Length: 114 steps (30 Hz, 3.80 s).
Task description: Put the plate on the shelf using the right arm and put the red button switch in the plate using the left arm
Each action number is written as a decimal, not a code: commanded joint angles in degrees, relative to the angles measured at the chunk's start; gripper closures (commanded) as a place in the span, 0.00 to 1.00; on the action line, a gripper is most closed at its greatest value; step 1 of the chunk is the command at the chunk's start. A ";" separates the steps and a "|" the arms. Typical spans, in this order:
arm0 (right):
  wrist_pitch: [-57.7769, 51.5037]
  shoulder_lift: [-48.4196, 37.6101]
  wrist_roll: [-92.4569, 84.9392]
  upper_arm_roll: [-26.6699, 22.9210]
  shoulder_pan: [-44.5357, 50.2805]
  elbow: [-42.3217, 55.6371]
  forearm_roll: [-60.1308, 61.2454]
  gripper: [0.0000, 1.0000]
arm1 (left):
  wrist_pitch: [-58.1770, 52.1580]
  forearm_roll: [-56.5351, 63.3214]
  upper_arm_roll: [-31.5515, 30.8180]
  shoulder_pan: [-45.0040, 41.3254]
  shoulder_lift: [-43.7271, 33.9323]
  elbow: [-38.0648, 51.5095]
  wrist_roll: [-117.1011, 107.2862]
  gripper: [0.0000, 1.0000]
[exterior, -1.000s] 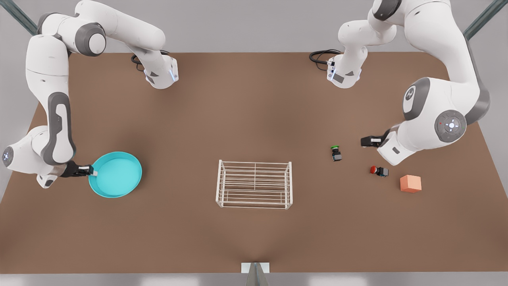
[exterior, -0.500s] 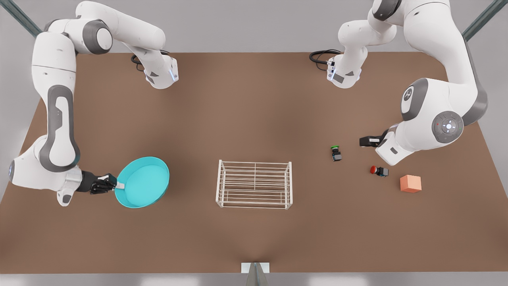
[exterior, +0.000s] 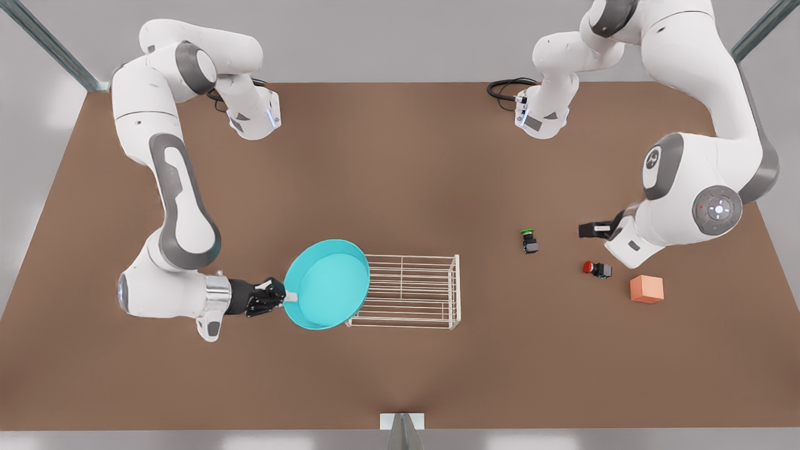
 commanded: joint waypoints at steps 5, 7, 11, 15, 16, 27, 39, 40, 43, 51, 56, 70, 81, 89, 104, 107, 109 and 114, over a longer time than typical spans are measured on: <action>17.48 4.95 31.17 -0.04 8.63 3.38 0.18 0.79 | 5.27 0.40 1.09 12.01 7.01 -1.29 -12.71 0.00; 20.30 5.83 30.99 -0.05 10.92 3.47 0.00 0.79 | 22.06 0.40 9.44 7.17 6.49 -11.31 -24.67 0.00; 19.33 4.60 30.73 -0.05 12.33 -1.18 -2.37 0.79 | 34.37 0.40 10.94 6.47 6.76 -18.96 -45.94 0.00; 18.98 3.64 30.12 0.04 14.08 -3.65 -3.51 0.79 | 54.23 0.05 11.47 6.56 8.08 -30.03 -69.22 0.00; 18.98 3.72 30.20 0.04 14.70 -3.64 -5.27 0.79 | 56.26 -0.04 11.99 6.73 8.08 -31.00 -71.96 0.00; 19.07 4.16 30.12 -0.05 16.98 -3.29 -6.85 0.00 | 63.38 -7.42 13.58 7.17 9.66 -34.52 -71.26 0.00; -15.45 -15.61 29.69 -1.28 2.84 -0.83 -43.23 0.00 | 55.38 1.11 13.58 4.36 11.33 -35.31 -63.88 0.00; -20.12 -15.61 18.82 -1.80 -0.93 0.30 -44.90 0.00 | 54.94 1.11 13.58 4.45 11.07 -35.31 -64.14 0.00; -22.94 -17.71 5.86 -12.34 -2.53 -0.91 -48.16 0.00 | 54.59 1.19 13.84 5.24 10.89 -35.13 -64.40 0.00; -25.58 -34.33 18.95 -12.61 -4.37 -14.81 -41.22 0.00 | 54.06 1.37 14.72 5.50 11.68 -34.96 -63.87 0.00; -25.67 -33.89 18.78 -12.61 -4.29 -14.81 -41.22 0.00 | 54.24 1.28 14.72 5.24 12.64 -35.04 -59.31 0.00; -25.93 -33.54 18.34 -13.40 -4.29 -14.98 -40.08 0.00 | 55.12 -1.79 14.72 5.24 12.29 -34.60 -59.74 0.68; -25.93 -33.45 18.34 -13.76 -4.29 -14.98 -39.64 0.00 | 47.47 -15.15 14.63 0.23 4.47 -30.30 -65.97 0.69; -25.93 -33.45 18.34 -13.76 -4.29 -14.98 -39.55 0.00 | 36.40 -18.67 14.19 -21.12 4.38 -11.67 -109.64 0.69; -26.11 -33.54 18.34 -14.28 -4.29 -15.07 -39.46 0.00 | 51.60 -17.44 9.71 -33.17 15.20 -1.38 -122.67 0.00; -26.28 -33.54 18.34 -14.37 -4.29 -15.07 -39.02 0.00 | 51.43 -17.44 9.71 -31.94 14.85 -1.47 -122.41 0.00; -26.28 -33.54 18.25 -14.46 -4.29 -15.07 -38.94 0.00 | 29.86 -16.04 9.71 -24.13 9.41 -1.03 -98.41 0.00; -26.28 -33.45 18.25 -14.55 -4.29 -15.07 -38.85 0.00 | -6.67 -0.48 12.08 -15.68 0.08 11.27 5.21 0.00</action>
